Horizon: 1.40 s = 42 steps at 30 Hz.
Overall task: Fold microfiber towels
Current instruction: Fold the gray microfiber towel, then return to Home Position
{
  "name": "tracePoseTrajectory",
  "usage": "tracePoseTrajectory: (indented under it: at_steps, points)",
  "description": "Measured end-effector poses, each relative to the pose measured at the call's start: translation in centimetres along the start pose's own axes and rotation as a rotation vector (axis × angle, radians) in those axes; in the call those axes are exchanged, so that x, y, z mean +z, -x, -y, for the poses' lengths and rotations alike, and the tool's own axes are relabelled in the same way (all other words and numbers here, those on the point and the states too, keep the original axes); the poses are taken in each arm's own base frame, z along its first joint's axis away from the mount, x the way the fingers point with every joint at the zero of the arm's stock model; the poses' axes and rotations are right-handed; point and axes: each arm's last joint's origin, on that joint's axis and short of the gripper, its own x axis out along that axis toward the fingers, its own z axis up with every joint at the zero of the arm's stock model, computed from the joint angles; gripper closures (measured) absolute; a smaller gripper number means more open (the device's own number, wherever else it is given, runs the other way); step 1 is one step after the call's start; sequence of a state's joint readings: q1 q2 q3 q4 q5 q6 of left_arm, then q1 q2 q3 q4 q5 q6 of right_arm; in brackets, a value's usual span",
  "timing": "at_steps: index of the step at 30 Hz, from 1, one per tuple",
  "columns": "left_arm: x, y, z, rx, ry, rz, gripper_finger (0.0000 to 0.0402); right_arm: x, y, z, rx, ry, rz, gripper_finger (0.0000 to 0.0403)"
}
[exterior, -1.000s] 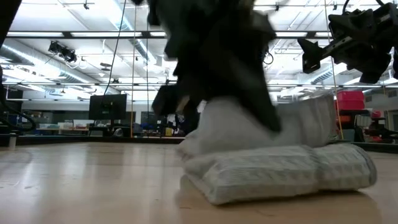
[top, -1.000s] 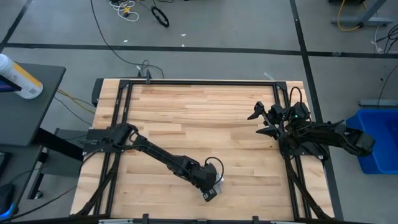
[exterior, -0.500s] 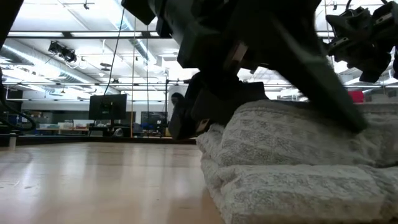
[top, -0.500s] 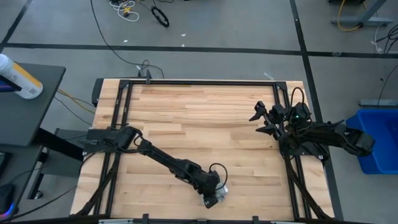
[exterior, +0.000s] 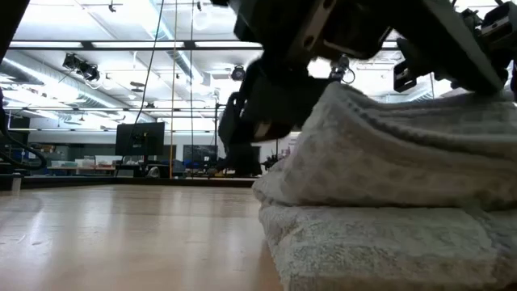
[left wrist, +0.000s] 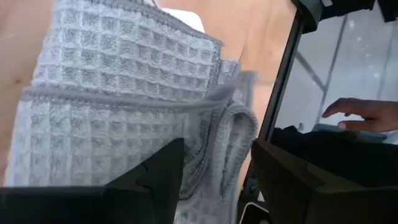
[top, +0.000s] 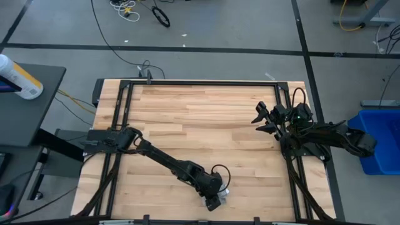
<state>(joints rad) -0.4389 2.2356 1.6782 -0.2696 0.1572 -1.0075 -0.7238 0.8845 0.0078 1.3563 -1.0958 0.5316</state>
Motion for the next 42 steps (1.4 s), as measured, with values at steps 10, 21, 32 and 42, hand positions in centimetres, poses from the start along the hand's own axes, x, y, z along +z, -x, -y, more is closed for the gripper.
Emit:
tracePoseTrajectory:
  at_steps: [10, 21, 32, 42]
  points:
    - [0.7, 2.0, 1.8, 0.137, -0.026, 0.023, 0.02, 0.0, 0.0, 0.0, 0.0, 0.0, 0.0, 0.0294]
    - [2.9, 6.1, 2.8, 0.453, -0.148, 0.129, 0.02, 0.0, 0.0, 0.0, 0.0, -0.001, 0.0, 0.0362]
    - [10.1, 16.7, 1.4, 0.994, -0.272, 0.388, 0.0204, 0.0, 0.0, 0.0, 0.0, -0.001, 0.0, 0.0364]
    - [9.6, 31.6, 3.5, 1.065, -0.283, 0.786, 0.0227, 0.1, 0.0, 0.0, 0.002, 0.009, 0.004, 0.032]
